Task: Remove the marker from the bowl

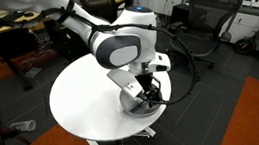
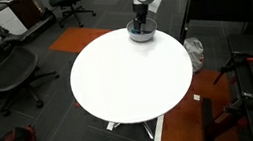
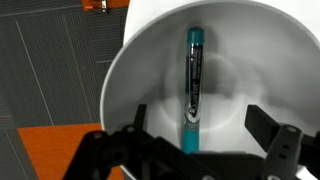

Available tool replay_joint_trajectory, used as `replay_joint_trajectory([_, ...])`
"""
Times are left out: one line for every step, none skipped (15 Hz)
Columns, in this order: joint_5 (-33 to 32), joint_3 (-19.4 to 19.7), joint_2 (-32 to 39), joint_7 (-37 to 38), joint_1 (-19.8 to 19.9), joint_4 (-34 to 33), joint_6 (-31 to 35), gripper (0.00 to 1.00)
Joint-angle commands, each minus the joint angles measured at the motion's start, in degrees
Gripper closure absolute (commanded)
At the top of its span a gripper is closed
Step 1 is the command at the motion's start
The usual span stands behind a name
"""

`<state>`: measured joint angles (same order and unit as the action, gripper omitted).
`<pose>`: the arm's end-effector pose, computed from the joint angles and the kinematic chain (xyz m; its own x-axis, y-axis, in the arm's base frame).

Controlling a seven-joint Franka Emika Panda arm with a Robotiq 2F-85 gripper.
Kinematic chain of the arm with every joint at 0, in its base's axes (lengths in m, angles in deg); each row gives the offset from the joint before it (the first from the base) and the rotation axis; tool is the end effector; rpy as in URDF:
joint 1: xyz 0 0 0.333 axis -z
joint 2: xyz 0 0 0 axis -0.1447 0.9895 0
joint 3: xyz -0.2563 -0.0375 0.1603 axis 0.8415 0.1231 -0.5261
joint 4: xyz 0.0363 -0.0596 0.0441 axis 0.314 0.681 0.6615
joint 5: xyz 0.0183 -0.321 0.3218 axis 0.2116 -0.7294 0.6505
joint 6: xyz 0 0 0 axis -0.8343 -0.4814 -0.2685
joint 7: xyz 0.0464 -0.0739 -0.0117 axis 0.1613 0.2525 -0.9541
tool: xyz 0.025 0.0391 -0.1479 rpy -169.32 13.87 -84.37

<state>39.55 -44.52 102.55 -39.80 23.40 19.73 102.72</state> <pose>0.6730 -0.2652 0.0610 0.9935 -0.1089 0.0346 -0.1117 -0.9893 0.0936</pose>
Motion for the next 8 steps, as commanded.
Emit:
replay_joint_trajectory([0.78,-0.86,1.34,1.48,0.61,-2.6,-2.58,0.07])
replay_joint_trajectory([0.75,-0.87,1.54,1.5,0.57,-2.79,-2.66,0.28])
replay_joint_trajectory([0.75,-0.9,1.71,1.52,0.55,-3.01,-2.79,0.31])
replay_joint_trajectory([0.76,-0.93,1.88,1.56,0.54,-3.24,-2.86,0.32])
replay_joint_trajectory([0.78,-0.96,2.01,1.56,0.55,-3.42,-2.98,0.38])
replay_joint_trajectory([0.81,-1.01,2.15,1.57,0.55,-3.62,-3.03,0.48])
replay_joint_trajectory([0.83,-1.05,2.26,1.57,0.57,-3.75,-3.05,0.55])
replay_joint_trajectory([0.83,-1.06,2.33,1.58,0.57,-3.85,-3.06,0.64])
